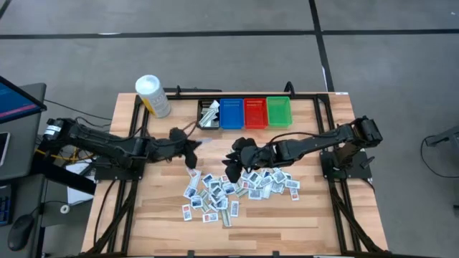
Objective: Pick & Place First Aid Supplies
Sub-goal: Put the green bandage pack in the black bin
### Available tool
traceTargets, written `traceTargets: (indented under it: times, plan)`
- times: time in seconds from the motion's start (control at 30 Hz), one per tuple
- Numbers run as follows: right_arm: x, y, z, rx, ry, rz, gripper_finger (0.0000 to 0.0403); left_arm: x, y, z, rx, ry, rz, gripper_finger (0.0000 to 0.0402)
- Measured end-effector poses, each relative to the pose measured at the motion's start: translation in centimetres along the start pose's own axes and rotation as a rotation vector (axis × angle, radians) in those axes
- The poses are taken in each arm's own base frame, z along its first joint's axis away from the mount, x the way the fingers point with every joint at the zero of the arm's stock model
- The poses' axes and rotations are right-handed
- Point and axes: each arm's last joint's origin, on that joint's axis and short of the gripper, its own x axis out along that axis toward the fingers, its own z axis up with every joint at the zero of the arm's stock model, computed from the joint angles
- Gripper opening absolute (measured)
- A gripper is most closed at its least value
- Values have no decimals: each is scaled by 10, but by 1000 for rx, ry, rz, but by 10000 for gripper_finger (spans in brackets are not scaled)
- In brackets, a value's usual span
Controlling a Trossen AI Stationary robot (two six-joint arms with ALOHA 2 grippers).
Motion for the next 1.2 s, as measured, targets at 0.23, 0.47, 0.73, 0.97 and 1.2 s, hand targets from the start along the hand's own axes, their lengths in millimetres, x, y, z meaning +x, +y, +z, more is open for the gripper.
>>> traceTargets:
  times: [0.23,0.47,0.73,0.97,1.2]
  plan:
    - [1,-10,-4,-36,68,-75,92,13,28,13,134,-49,216,6]
    - [4,-21,1,-116,83,-111,72,26,61,23,143,-42,381,8]
    - [8,-30,8,-250,125,-77,27,50,85,27,69,-3,299,8]
    - [11,-43,14,-285,150,-109,2,71,100,15,72,58,388,9]
    - [11,-52,14,-315,194,-147,7,86,108,7,112,78,440,7]
